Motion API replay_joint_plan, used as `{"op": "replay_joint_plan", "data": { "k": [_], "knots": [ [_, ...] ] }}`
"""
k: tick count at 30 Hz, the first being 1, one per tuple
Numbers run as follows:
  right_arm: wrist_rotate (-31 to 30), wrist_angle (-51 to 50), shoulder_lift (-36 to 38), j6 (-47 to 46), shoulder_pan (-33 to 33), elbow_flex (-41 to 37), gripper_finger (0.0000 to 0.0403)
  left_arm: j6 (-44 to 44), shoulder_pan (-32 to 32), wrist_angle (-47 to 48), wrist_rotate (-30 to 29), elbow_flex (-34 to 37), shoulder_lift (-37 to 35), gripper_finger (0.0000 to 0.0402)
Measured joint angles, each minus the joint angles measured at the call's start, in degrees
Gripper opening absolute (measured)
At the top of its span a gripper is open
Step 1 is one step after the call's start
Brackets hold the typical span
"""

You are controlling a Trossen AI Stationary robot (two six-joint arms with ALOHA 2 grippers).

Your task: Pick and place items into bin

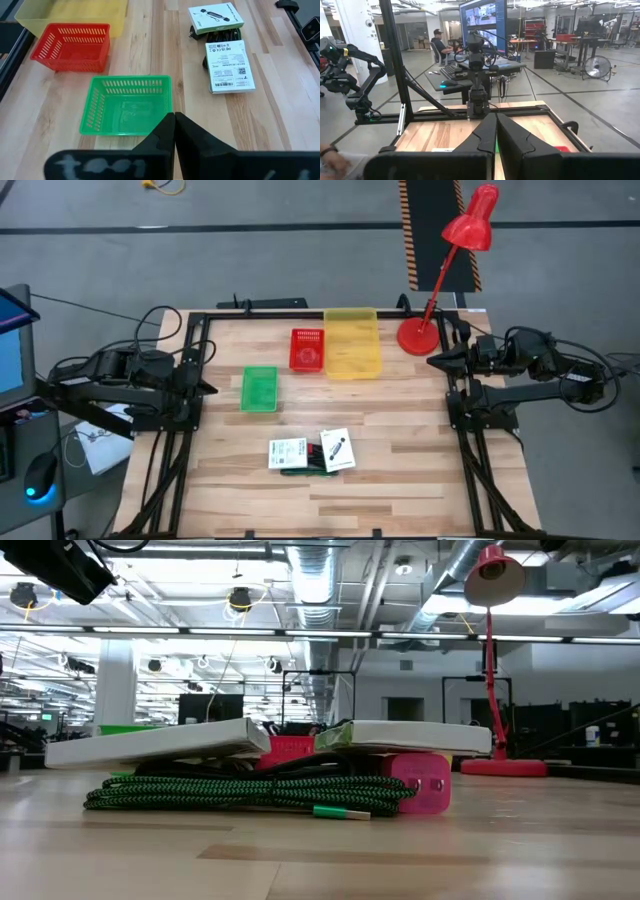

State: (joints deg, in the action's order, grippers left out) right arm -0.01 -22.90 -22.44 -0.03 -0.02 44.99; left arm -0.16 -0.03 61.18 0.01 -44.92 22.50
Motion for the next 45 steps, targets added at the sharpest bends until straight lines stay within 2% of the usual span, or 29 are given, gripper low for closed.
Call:
{"op": "replay_joint_plan", "data": {
  "k": [16,19,32,37,45],
  "knots": [
    [0.00,0.00,0.00,0.01,0.01,0.01,0.0009,0.06,0.00,0.01,-0.01,-0.01,-0.01,0.0000],
    [-0.02,0.59,0.00,2.73,0.01,0.00,0.0008,0.24,-0.01,0.01,0.00,0.01,-0.02,0.0000],
    [-0.09,19.65,-1.86,3.52,-0.05,-0.37,0.0009,0.10,0.01,0.01,-0.02,0.00,-0.01,0.0000],
    [-4.45,27.68,-3.95,2.77,-0.13,-0.39,0.0009,-0.17,0.01,0.01,-0.02,-0.01,0.00,0.0000],
    [-4.61,35.80,-8.19,1.76,-0.12,-0.42,0.0009,-0.01,0.00,0.00,-0.02,0.00,0.00,0.0000]
  ]
}}
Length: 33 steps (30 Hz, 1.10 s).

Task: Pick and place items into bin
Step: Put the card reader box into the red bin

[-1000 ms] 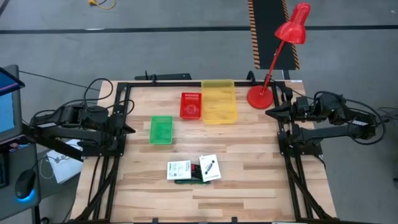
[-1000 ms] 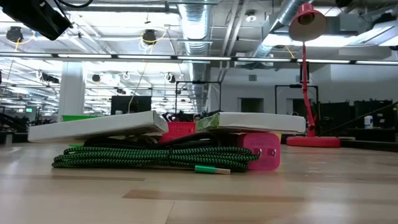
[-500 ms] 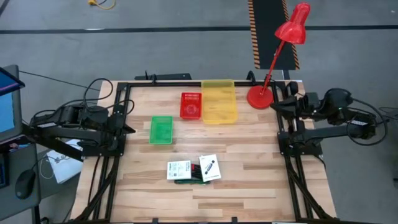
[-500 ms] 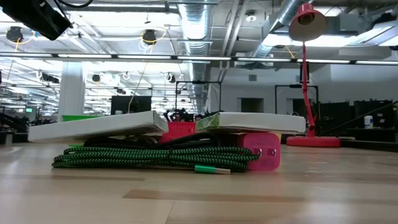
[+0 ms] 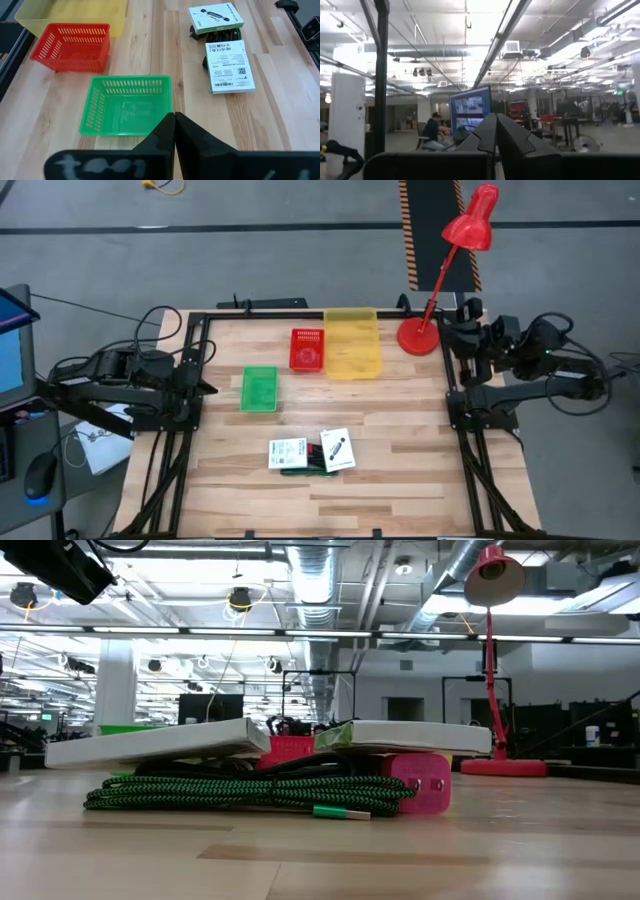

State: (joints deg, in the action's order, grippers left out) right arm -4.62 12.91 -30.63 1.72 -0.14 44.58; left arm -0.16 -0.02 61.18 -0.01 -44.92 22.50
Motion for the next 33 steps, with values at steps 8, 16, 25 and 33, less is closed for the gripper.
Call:
{"op": "replay_joint_plan", "data": {
  "k": [8,16,25,33],
  "knots": [
    [0.02,0.87,-3.97,-3.29,0.00,0.00,0.0008,-0.22,0.01,0.01,0.00,-0.01,-0.02,0.0000],
    [0.24,0.59,-7.58,-3.29,1.44,-0.03,0.0008,0.02,0.00,-0.01,0.00,0.00,0.00,0.0000],
    [0.13,-1.29,-13.43,-1.89,1.49,-0.05,0.0008,-0.14,0.00,0.00,0.00,0.00,0.00,0.0000],
    [-0.92,-9.41,-20.64,5.80,1.44,-0.02,0.0005,-0.23,0.00,0.01,0.01,0.01,-0.02,0.0000]
  ]
}}
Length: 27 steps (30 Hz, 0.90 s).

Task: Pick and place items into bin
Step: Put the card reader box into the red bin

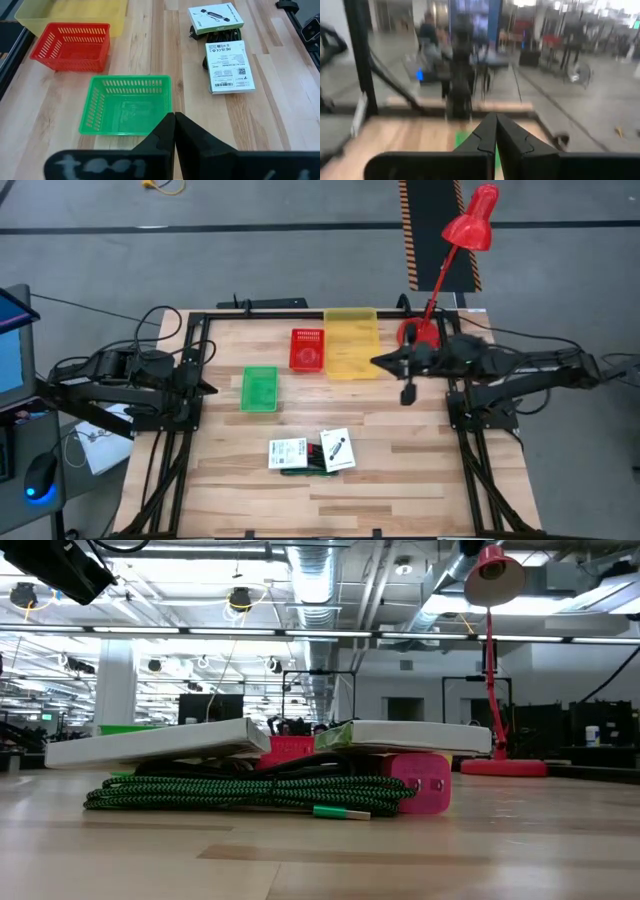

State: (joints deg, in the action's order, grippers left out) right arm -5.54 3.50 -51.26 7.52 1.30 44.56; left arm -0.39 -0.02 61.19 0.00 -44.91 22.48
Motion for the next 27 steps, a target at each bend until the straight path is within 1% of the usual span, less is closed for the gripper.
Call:
{"op": "replay_joint_plan", "data": {
  "k": [3,8,12,21,24,27],
  "knots": [
    [-0.40,-1.74,-3.40,-0.21,0.00,-0.02,0.0004,0.37,0.00,0.00,0.00,-0.02,0.02,0.0000],
    [-0.37,-1.85,-8.76,-5.49,0.00,-0.02,0.0004,0.26,0.01,0.00,0.01,-0.02,0.02,0.0000],
    [-0.37,-3.68,-11.89,-7.69,0.01,0.00,0.0004,0.42,0.01,0.00,0.00,-0.02,0.01,0.0000],
    [-0.36,-19.74,-12.81,-10.58,2.14,0.00,0.0004,0.23,0.01,0.00,0.01,0.00,0.02,0.0000],
    [-0.37,-24.22,-12.81,-14.63,3.10,0.00,0.0004,0.41,0.00,0.00,0.00,-0.02,0.02,0.0000],
    [-0.36,-27.90,-12.81,-22.36,4.31,0.00,0.0004,0.46,0.00,-0.02,-0.01,-0.02,0.02,0.0000]
  ]
}}
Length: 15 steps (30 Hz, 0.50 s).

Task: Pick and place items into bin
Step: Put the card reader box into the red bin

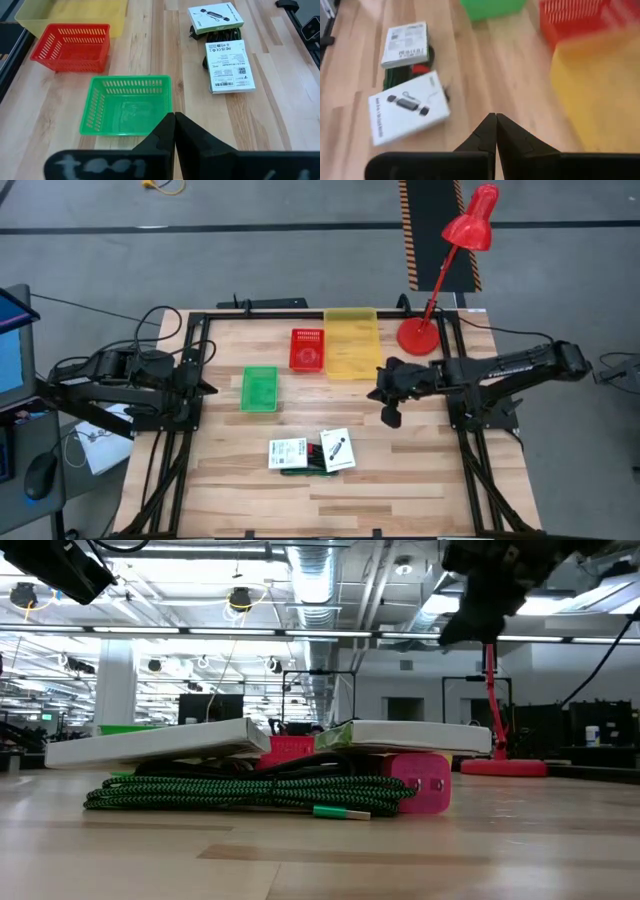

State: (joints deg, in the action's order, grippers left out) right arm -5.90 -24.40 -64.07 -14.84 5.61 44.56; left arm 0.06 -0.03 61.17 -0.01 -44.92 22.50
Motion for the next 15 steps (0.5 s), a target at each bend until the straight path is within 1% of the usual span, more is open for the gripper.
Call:
{"op": "replay_joint_plan", "data": {
  "k": [4,8,11,15],
  "knots": [
    [-0.72,-3.42,0.00,-13.13,2.69,0.00,0.0004,-0.37,0.00,0.02,0.00,0.01,0.00,0.0000],
    [-4.85,-5.54,0.00,-23.97,6.69,0.00,0.0014,-0.11,0.01,0.01,0.00,-0.01,-0.02,0.0000],
    [-6.43,-5.15,0.00,-31.90,9.35,-0.84,0.0034,-0.19,0.00,0.02,0.00,0.00,-0.02,0.0000],
    [-8.87,-4.88,0.00,-41.19,13.45,-3.24,0.0073,-0.07,0.00,0.01,0.01,0.00,-0.01,0.0000]
  ]
}}
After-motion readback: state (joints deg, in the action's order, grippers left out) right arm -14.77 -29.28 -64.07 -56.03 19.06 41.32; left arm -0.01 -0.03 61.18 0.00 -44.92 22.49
